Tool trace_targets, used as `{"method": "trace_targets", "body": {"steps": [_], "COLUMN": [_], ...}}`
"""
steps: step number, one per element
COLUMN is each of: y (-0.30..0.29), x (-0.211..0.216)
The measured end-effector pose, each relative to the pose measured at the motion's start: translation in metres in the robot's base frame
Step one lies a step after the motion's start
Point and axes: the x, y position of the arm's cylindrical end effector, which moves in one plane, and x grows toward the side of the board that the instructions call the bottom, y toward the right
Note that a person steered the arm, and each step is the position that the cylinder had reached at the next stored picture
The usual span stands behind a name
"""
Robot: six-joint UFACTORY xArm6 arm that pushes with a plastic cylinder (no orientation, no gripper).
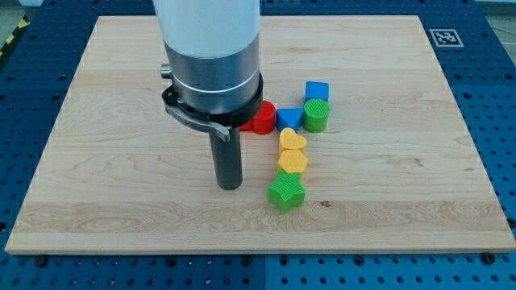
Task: Push the green star away from the yellow hexagon
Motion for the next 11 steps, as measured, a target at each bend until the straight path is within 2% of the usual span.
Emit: {"method": "trace_targets", "body": {"steps": [3, 9, 11], "y": [0.012, 0.129, 0.145], "x": [0.025, 0.025, 0.036]}}
